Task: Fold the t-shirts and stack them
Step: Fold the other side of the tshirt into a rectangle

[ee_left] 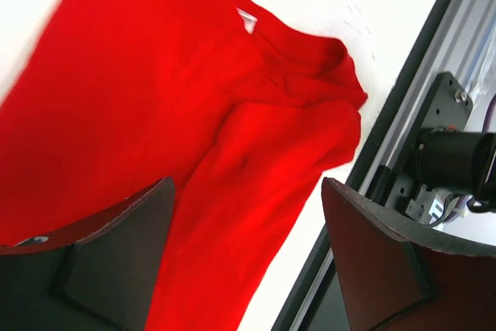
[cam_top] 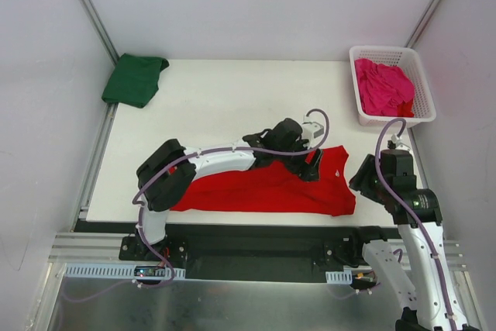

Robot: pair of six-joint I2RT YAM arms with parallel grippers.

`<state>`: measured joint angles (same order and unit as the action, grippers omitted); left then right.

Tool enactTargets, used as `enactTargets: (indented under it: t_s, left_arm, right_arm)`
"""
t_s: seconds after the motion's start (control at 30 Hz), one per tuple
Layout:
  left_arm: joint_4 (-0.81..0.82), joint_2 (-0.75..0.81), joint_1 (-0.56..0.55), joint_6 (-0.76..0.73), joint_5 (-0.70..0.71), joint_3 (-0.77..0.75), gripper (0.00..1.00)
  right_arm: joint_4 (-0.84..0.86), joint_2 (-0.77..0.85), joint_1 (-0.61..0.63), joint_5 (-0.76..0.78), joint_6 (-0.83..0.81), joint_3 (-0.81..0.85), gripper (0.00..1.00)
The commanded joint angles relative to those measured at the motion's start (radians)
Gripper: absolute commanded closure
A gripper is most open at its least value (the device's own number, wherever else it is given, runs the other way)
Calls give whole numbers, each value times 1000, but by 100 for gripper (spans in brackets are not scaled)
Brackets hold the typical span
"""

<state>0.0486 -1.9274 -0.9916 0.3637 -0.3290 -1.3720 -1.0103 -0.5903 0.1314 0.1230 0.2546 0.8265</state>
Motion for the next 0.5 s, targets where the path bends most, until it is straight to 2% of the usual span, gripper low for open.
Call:
enactTargets:
  t_s: [0.0, 0.47]
  left_arm:
    - [33, -31, -24, -63, 36, -30, 24]
    - [31, -171, -65, -100, 53, -159, 31]
  right_arm:
    - [-28, 14, 5, 12, 21, 40, 45]
    - [-63, 29, 5, 12, 15, 42, 44]
